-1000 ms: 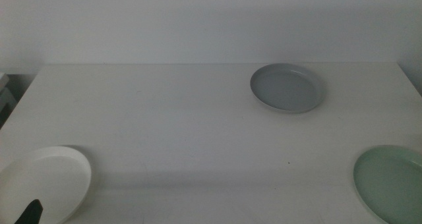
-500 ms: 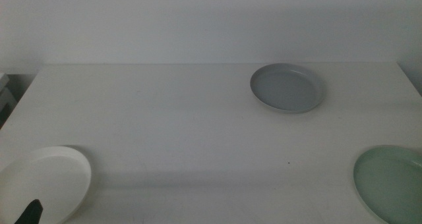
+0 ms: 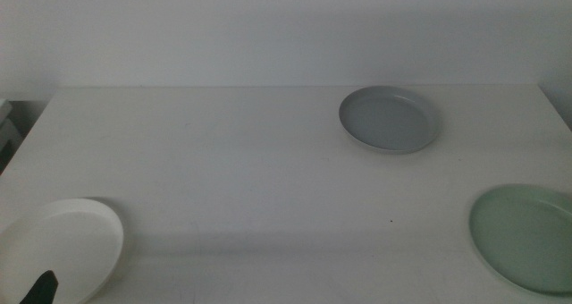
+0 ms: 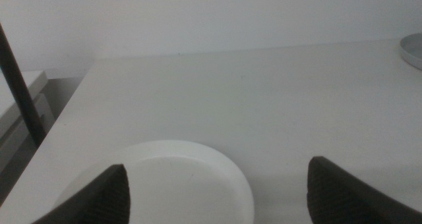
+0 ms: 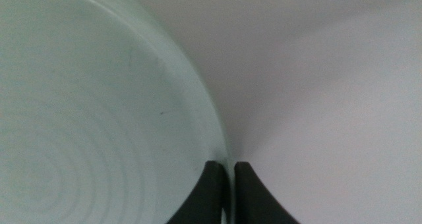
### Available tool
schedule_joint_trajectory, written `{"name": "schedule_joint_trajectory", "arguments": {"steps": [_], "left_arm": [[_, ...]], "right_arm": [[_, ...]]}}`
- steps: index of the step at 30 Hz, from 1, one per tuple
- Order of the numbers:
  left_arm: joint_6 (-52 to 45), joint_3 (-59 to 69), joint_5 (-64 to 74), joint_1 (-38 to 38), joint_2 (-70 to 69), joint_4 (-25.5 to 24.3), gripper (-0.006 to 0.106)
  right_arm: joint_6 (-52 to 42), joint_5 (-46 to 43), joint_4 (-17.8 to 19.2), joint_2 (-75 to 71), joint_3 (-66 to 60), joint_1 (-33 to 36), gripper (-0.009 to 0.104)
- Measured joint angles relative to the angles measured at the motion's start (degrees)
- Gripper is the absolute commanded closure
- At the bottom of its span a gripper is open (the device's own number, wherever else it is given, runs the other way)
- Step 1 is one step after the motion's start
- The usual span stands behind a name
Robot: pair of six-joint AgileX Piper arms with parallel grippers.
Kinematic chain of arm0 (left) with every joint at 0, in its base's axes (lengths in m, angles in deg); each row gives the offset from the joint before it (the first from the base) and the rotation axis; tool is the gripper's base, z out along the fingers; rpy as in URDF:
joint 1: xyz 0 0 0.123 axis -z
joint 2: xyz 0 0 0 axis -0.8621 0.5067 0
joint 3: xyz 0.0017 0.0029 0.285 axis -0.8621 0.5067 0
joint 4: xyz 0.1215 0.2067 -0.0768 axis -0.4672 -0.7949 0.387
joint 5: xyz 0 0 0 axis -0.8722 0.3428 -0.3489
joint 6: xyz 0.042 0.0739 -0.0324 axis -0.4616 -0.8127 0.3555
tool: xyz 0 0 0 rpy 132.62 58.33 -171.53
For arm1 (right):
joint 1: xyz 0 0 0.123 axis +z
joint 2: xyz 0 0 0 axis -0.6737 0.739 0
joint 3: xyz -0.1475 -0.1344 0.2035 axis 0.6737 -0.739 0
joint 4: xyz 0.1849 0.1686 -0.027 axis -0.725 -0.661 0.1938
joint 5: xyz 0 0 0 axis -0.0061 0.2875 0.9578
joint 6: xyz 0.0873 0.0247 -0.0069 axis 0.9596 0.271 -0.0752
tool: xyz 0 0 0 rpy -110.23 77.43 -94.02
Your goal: Stack the three bowls on top of each other.
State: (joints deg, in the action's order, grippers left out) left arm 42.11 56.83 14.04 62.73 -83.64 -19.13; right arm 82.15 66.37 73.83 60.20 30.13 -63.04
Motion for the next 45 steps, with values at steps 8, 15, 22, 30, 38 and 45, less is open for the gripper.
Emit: {"name": "schedule_joint_trajectory", "arguments": {"steps": [8, 15, 22, 30, 38, 45], "left_arm": [[0.0, 0.0, 0.0, 0.0, 0.0, 0.0, 0.014], [0.0, 0.0, 0.0, 0.0, 0.0, 0.0, 0.014], [0.0, 0.0, 0.0, 0.0, 0.0, 0.0, 0.014], [0.0, 0.0, 0.0, 0.0, 0.0, 0.0, 0.014], [0.0, 0.0, 0.0, 0.0, 0.0, 0.0, 0.014], [0.0, 0.0, 0.0, 0.0, 0.0, 0.0, 0.014]], "right_arm": [[0.0, 9.7, -5.7, -9.0, 5.2, 6.9, 0.095], [0.8, 12.1, -11.6, -10.7, 11.7, 19.8, 0.095], [3.5, 8.9, -14.0, -3.7, 17.5, 32.2, 0.095], [4.4, 7.0, -14.3, 8.2, 23.4, 38.9, 0.095], [1.5, 6.1, -15.7, 14.2, 24.7, 39.4, 0.095], [-4.0, 5.3, -19.6, 15.9, 24.7, 39.5, 0.087]]}}
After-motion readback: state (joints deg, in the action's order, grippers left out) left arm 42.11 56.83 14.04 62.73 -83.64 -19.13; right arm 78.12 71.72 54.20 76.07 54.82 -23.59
